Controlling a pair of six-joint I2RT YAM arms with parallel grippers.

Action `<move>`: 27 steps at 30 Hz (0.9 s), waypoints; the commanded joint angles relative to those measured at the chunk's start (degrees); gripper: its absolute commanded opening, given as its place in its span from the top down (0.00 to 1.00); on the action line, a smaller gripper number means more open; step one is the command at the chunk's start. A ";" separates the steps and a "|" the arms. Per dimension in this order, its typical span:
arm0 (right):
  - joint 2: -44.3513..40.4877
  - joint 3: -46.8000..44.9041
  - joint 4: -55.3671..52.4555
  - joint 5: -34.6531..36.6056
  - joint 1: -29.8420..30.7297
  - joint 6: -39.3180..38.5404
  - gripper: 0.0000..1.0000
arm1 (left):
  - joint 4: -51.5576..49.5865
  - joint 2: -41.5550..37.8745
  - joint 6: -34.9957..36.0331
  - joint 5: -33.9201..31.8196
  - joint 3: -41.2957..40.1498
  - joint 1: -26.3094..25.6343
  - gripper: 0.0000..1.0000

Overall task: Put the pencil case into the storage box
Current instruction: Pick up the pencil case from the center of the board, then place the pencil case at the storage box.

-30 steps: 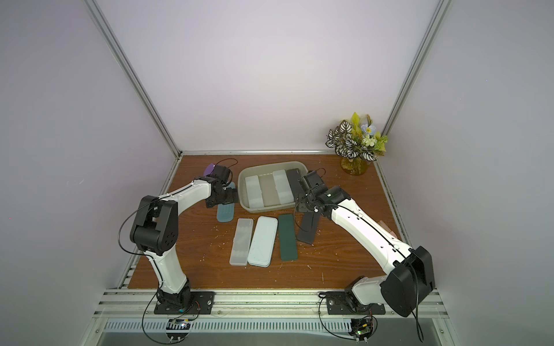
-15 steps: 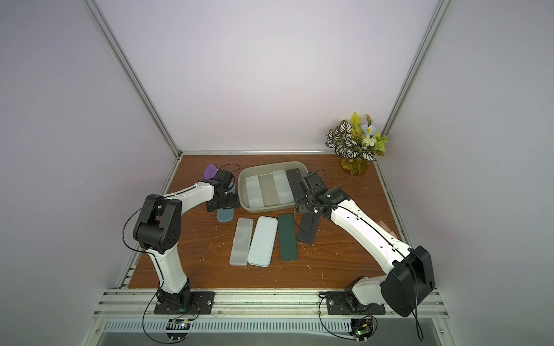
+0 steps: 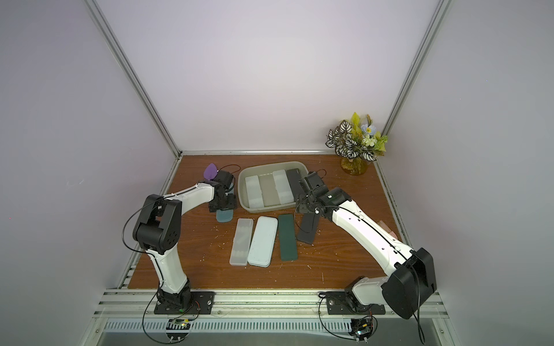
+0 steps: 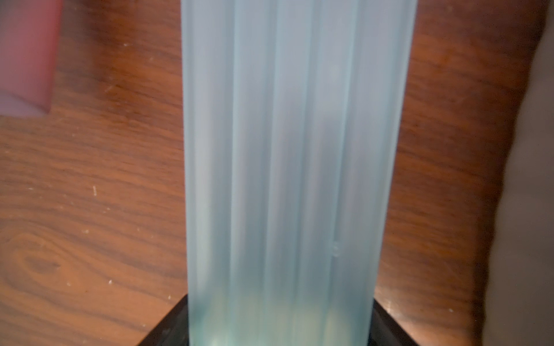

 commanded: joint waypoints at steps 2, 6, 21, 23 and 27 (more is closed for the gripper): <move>-2.24 0.12 -0.24 0.34 -0.18 0.37 0.26 | -2.04 -4.03 0.35 -0.84 -3.18 -0.42 0.27; -2.99 0.66 -0.95 0.75 -0.22 0.20 0.26 | -4.60 -10.94 0.01 -1.30 -4.78 -0.43 0.27; -7.04 -2.60 -1.54 0.02 -2.47 -0.51 0.25 | -13.84 -17.72 -3.25 1.13 13.99 -7.41 0.28; -7.77 -3.39 -1.58 -0.48 -3.15 -0.66 0.25 | -14.23 -14.70 -3.98 1.02 19.01 -9.79 0.28; -9.23 -4.58 -1.62 -1.43 -4.61 -1.27 0.25 | -14.80 -7.75 -5.20 1.14 27.63 -13.71 0.29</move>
